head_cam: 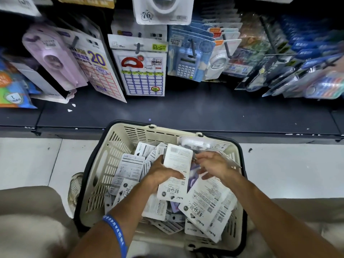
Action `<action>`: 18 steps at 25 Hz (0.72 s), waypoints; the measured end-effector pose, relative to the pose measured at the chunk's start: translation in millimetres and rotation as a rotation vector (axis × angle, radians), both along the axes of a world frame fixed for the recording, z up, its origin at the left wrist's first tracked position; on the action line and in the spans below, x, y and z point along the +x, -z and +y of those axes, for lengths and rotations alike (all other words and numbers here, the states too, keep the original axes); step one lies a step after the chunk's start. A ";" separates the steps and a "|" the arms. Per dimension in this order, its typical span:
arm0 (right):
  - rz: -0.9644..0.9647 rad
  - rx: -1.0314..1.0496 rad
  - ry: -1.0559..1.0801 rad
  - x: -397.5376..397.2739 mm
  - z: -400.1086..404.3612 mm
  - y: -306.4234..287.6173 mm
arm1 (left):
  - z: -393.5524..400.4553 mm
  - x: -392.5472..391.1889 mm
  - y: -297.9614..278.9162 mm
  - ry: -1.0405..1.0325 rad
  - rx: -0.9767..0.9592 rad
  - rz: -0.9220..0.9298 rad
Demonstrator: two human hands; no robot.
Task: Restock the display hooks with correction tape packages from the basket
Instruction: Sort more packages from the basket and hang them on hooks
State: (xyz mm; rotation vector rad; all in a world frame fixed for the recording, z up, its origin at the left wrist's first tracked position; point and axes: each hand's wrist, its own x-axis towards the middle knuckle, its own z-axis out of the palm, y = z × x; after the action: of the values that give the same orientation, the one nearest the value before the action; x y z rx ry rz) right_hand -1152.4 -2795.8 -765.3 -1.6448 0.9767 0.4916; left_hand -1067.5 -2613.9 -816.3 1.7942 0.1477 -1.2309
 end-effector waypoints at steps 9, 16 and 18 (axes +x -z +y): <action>0.016 -0.156 -0.279 0.9 15.4 -19.2 | 80.4 12.7 -34.2 -0.061 -0.019 -0.076; -0.121 0.086 -0.308 -0.1 34.8 -51.5 | 111.6 22.0 -69.2 -0.216 -0.169 -0.064; -0.266 0.164 -0.146 5.0 34.1 -68.1 | 111.0 23.3 -74.3 -0.308 -0.255 -0.041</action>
State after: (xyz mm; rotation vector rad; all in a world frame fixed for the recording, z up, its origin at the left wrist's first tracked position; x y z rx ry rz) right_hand -1147.5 -2761.7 -697.2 -1.5915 0.6075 0.4248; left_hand -1044.2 -2502.9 -742.0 1.5096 0.2240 -0.9478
